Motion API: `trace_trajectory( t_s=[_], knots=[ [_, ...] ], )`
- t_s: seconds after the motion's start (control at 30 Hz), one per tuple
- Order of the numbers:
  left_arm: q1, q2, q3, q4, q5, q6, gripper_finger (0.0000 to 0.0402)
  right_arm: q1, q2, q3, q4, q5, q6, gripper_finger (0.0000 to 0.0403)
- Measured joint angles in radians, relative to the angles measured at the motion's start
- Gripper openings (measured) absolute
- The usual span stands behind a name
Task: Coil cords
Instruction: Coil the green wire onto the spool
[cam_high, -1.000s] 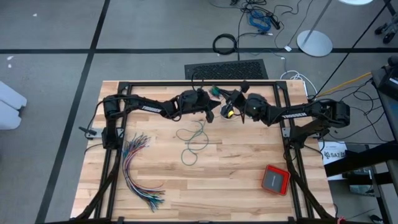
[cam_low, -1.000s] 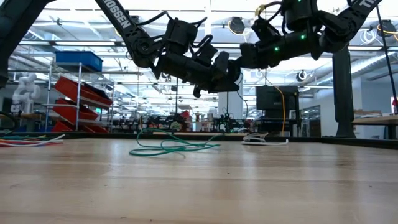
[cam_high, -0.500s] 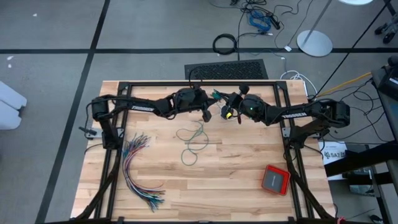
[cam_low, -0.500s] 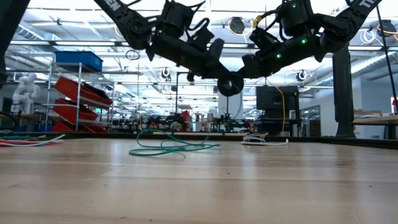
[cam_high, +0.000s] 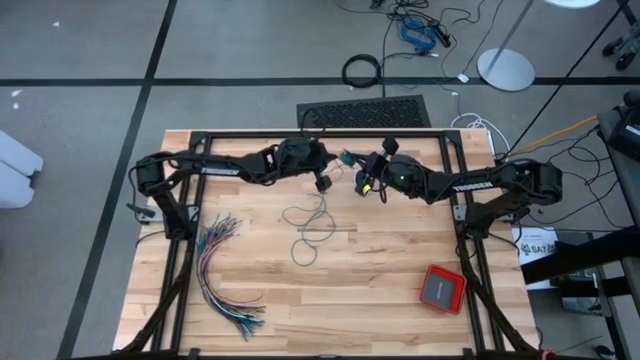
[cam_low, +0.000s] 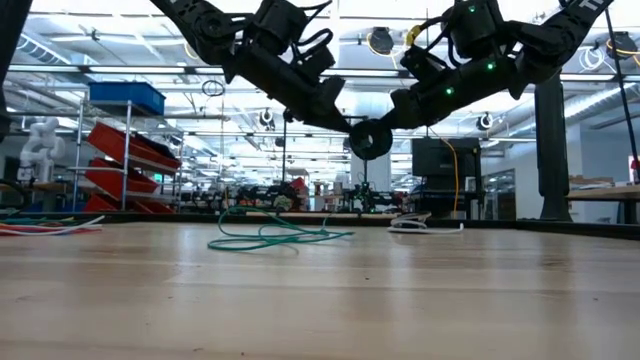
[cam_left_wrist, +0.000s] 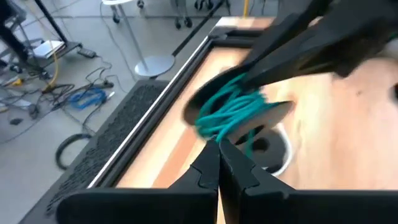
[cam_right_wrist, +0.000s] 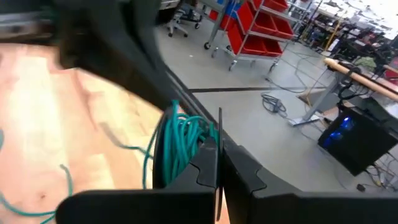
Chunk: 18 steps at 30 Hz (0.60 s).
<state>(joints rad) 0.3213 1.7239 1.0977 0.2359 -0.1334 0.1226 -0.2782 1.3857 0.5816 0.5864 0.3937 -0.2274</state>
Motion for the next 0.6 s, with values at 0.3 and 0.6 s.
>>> trace_trajectory(
  t_s=[0.3, 0.6],
  knots=[
    [0.047, -0.003, 0.0, -0.011, 0.059, 0.049, 0.0, 0.007, -0.037, -0.001, -0.006, -0.107, 0.034, 0.0],
    [0.077, -0.003, 0.0, -0.025, 0.179, 0.049, 0.0054, 0.003, -0.055, -0.001, 0.01, -0.142, 0.063, 0.0]
  ],
)
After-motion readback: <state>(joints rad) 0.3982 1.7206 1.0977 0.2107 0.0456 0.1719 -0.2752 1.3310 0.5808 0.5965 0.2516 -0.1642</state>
